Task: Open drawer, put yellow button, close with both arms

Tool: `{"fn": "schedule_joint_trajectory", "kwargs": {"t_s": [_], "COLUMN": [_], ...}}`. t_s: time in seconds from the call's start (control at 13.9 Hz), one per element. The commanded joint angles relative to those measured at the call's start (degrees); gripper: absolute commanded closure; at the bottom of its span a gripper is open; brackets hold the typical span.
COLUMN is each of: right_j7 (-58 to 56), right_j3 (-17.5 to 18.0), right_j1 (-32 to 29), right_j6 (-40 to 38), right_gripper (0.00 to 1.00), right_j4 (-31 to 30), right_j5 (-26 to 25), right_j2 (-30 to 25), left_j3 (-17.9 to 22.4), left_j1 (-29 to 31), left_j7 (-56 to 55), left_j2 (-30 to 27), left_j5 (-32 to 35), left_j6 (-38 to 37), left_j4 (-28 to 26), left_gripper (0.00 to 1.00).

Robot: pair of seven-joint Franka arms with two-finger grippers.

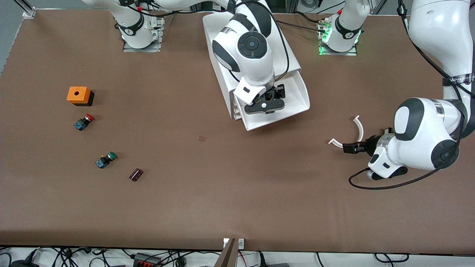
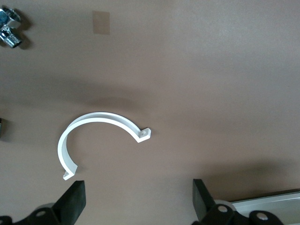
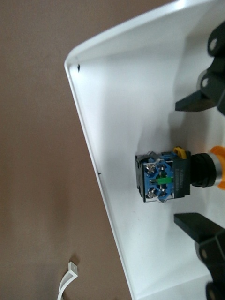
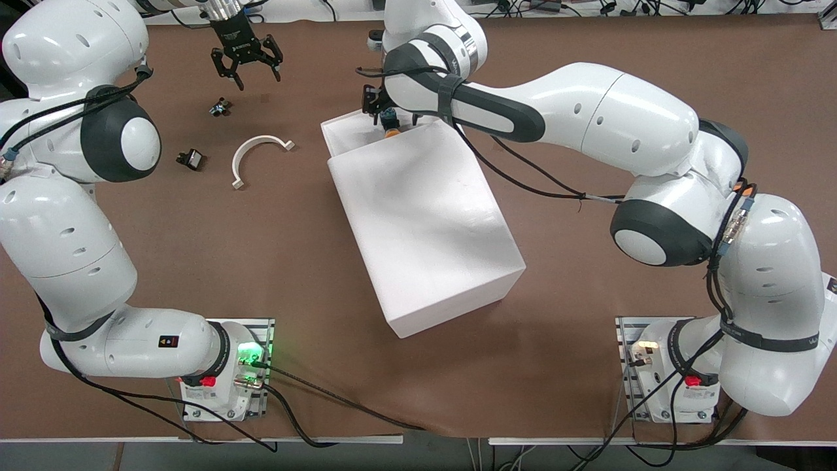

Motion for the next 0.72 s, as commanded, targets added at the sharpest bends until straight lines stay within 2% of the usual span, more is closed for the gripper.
{"fn": "schedule_joint_trajectory", "kwargs": {"t_s": [0.0,0.22,0.43,0.65], "right_j7": [1.8,1.4,-0.2,-10.1], "right_j3": [-0.8,-1.0,-1.5,-1.3], "right_j1": [-1.1,-6.1,-11.8,-19.0], "right_j6": [-3.3,-7.2,-12.1,-17.2], "right_gripper": [0.00,0.00,0.00,0.00], "right_j4": [1.0,1.0,0.9,0.4], "right_j5": [0.5,0.5,0.4,-1.7], "right_j2": [-3.3,-6.9,-9.8,-10.6], "left_j3": [-0.3,-0.3,-0.3,-0.4], "left_j1": [-0.6,-5.4,-9.8,-15.9], "left_j7": [-2.5,-14.8,-18.1,-25.4], "left_j2": [-1.3,-2.9,-3.5,-6.6], "left_j5": [1.6,1.6,1.6,1.6], "left_j6": [0.2,0.3,1.9,10.7], "left_j4": [-1.4,-2.3,-2.8,-9.1], "left_gripper": [0.00,0.00,0.00,0.00]}}
